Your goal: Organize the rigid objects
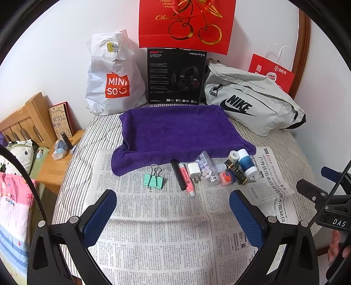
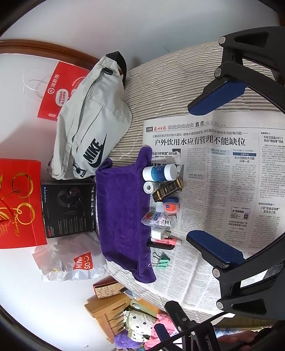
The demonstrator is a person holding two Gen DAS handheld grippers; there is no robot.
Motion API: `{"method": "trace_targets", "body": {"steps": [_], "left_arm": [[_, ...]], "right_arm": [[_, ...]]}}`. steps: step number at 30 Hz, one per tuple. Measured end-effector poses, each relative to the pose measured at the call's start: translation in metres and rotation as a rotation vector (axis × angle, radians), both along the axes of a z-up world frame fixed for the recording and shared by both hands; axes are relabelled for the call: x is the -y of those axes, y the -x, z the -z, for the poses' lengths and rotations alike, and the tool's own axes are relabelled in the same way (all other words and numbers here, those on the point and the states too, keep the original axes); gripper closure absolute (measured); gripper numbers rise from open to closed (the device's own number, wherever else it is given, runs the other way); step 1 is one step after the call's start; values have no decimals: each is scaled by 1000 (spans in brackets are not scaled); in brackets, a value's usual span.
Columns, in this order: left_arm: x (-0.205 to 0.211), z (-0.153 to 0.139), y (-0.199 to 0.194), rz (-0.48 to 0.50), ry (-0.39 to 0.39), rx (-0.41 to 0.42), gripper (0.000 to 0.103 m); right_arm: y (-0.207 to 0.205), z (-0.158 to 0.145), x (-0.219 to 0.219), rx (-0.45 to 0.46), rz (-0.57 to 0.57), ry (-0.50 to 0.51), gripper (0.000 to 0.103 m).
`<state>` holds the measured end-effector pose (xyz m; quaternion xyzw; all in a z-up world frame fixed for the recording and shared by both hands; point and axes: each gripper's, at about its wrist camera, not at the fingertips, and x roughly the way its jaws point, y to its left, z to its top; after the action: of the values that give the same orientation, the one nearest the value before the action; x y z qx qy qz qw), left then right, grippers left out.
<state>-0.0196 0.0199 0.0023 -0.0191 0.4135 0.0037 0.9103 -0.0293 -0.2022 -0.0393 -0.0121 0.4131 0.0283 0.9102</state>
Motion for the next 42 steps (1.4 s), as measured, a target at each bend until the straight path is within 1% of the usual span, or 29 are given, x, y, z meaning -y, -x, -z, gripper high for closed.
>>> {"method": "trace_targets", "body": {"steps": [16,42], "left_arm": [[-5,-3,7,3,0,0,0],[-3,-1,8,7,4,-7,0]], "right_arm": [[2,-2,0,4,2,3,0],[4,-2,3,5,10,6,0]]}}
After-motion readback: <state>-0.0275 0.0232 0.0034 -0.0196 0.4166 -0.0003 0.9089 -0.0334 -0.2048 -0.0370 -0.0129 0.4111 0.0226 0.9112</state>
